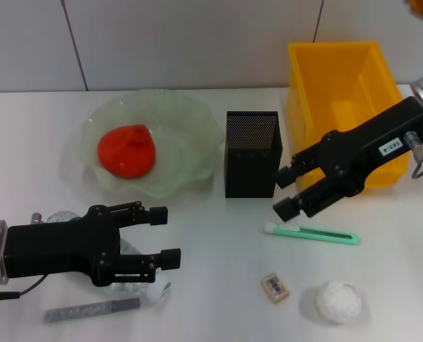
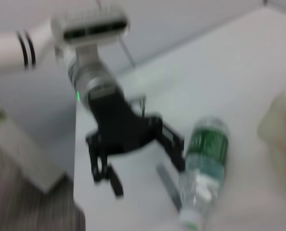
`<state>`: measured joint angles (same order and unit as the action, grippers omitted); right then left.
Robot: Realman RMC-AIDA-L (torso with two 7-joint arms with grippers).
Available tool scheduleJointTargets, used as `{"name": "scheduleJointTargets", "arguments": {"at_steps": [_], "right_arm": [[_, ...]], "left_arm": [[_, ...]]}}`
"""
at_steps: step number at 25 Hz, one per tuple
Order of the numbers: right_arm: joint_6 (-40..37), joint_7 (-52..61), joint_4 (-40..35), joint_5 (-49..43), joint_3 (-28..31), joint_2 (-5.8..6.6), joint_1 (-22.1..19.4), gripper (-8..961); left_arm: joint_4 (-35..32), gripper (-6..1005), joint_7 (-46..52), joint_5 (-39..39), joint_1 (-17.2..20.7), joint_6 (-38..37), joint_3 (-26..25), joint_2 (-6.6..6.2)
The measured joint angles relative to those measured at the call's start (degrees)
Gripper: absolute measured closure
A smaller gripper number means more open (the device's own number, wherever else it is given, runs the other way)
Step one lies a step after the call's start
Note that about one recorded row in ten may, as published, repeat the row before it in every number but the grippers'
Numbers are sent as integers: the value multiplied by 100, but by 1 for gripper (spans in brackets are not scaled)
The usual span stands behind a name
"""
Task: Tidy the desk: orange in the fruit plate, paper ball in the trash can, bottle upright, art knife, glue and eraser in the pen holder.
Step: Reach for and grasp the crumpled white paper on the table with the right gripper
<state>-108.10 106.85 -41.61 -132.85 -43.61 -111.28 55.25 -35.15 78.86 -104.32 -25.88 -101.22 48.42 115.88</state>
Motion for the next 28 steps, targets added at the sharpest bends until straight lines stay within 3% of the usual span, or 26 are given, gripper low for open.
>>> {"name": "scheduleJointTargets", "arguments": {"at_steps": [10,13,18,28], "right_arm": [[-71,35,-53,-960,-1181,-73,527,191],[-49,34,-136,-1228,-1494,-159,593,191],[85,-107,-270,-1493,-1930,-300,538,190],[313,-459,-298,-1543,-2249,-426,245,191]], "left_arm": [[-7,156,-12,0,6,186,0,35],[-4,156,-47,-1,2,244,1,38],[0,156,-79,-1,22,301,1,39],[17,156,-82,-1,44,334,-34,93]]}}
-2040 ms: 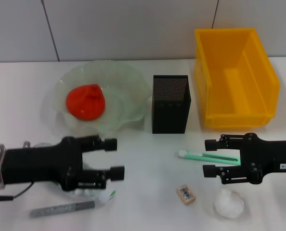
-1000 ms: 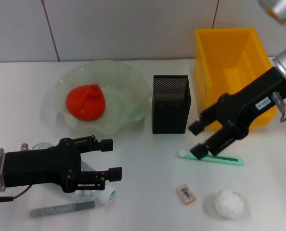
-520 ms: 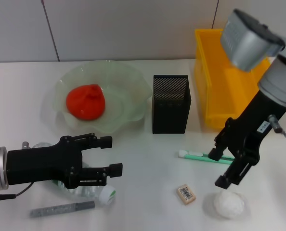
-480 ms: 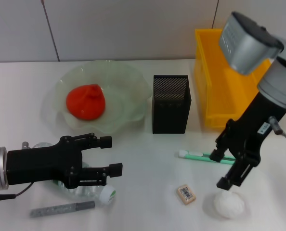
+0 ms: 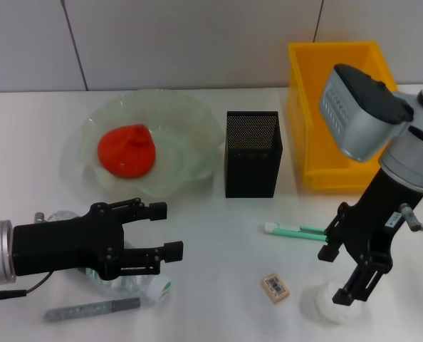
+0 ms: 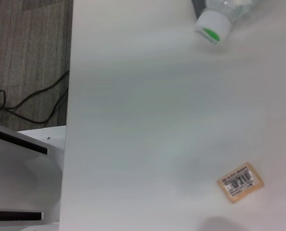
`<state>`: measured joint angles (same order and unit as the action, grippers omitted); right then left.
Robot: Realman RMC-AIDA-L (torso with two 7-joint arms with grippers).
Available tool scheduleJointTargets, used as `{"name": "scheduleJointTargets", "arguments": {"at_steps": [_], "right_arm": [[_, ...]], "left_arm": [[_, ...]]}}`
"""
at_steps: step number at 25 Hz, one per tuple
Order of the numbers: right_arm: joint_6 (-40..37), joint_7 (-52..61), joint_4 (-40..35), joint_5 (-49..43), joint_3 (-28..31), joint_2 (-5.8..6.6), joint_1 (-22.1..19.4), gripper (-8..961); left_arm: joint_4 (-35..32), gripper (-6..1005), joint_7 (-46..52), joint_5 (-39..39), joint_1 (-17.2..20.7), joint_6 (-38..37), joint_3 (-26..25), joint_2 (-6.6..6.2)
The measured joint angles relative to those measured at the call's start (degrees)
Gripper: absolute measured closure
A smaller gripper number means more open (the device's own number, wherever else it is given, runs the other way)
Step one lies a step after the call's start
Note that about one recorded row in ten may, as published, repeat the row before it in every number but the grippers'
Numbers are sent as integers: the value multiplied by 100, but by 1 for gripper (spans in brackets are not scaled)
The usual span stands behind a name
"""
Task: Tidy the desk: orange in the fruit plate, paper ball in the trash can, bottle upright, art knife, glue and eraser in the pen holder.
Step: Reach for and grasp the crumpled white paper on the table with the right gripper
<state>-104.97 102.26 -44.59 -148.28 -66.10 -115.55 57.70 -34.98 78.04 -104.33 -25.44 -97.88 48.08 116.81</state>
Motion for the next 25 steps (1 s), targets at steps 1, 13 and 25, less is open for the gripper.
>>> {"name": "scheduleJointTargets", "arguments": {"at_steps": [1,13,25], "right_arm": [[19,-37,-4,-7,-1,-10,-33,191],[298,-306,15,-62,-202,-102,-267,191],[595,-281,12,-69,-603,-222,-436,191]], "left_arm": [[0,156,0,0,7,4,-5,13],[9,156,12,0,49,33,-9,44],[19,156,0,1,107,16,-9,56]]}}
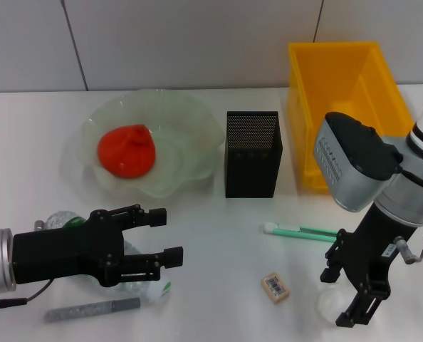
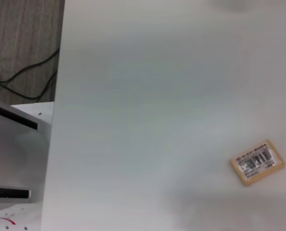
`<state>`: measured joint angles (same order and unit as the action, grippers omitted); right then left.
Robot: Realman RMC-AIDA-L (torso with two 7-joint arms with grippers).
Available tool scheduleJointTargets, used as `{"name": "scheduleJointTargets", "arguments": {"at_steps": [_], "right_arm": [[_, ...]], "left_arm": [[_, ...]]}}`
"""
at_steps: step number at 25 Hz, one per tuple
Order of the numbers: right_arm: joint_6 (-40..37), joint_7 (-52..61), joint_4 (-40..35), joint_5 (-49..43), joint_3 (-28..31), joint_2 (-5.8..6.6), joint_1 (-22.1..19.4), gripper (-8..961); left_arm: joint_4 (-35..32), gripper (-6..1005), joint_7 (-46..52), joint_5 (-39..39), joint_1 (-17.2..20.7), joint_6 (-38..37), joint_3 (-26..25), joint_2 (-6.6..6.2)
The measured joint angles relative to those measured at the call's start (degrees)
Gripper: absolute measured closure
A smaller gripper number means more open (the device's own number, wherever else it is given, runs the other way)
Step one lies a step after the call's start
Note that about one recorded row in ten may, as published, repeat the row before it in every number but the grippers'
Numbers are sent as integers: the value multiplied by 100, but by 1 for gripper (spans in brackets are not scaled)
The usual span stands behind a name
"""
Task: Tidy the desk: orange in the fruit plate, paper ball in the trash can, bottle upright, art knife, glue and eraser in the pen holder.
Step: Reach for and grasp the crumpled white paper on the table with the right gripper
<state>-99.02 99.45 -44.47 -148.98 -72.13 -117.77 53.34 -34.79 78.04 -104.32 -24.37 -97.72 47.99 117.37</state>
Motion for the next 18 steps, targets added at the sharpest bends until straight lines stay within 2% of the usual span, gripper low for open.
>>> {"name": "scheduleJointTargets", "arguments": {"at_steps": [5,18], "right_arm": [[125,-4,-33,-13,-3,-37,-34,191],[143,32,-17,-74,-12,-41,-42,199]], "left_arm": [[0,156,0,3,4,-15,0,2],[-1,157,-68,7,5,-28,0,5]]}}
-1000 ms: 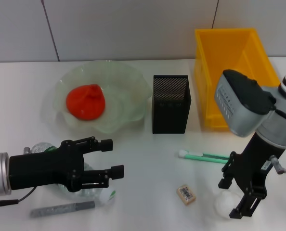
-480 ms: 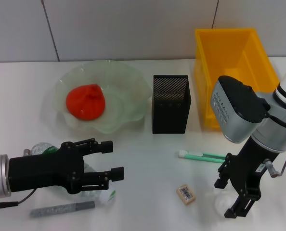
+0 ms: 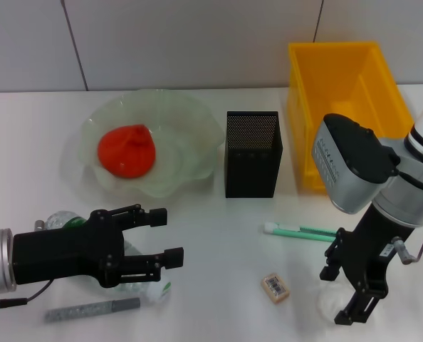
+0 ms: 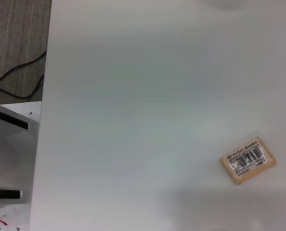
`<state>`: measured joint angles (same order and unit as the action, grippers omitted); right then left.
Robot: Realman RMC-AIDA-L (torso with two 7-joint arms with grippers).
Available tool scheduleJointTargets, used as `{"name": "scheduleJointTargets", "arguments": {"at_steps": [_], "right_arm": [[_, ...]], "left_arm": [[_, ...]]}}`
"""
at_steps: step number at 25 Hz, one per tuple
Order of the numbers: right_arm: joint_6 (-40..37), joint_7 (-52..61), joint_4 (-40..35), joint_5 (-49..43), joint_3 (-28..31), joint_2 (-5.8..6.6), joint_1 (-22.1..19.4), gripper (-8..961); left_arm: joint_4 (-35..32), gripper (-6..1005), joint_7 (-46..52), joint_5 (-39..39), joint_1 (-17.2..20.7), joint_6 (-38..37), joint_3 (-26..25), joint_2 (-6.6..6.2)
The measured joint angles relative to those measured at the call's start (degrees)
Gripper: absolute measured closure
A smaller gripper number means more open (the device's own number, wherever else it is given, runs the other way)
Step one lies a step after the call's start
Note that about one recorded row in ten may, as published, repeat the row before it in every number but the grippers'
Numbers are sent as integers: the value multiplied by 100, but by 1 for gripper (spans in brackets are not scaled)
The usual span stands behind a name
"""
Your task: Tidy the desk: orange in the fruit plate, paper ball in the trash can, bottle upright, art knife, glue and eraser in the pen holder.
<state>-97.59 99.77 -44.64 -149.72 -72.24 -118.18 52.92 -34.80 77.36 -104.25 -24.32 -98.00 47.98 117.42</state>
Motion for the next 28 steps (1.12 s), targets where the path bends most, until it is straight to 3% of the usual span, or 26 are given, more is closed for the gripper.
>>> {"name": "scheduleJointTargets", "arguments": {"at_steps": [9,12,17,21,28], "right_arm": [[-11,44,25,0,-131,-12,-10,211],[-19,45,7,0,-99,-12,-12,405],[-107,44,-59,35,22,-3,-18,425],[-439,-109,-270,67,964,83,30,441],[-659,-279,-555,156,2693,382,146,449]], "left_arm": [[0,157,-2,9,11,0,0,10],[0,157,-6,6,20,0,1,16],[0,157,-10,-3,25,3,0,17],[0,157,-11,9,25,26,0,25],[36,157,-23,23,24,45,0,27]]}}
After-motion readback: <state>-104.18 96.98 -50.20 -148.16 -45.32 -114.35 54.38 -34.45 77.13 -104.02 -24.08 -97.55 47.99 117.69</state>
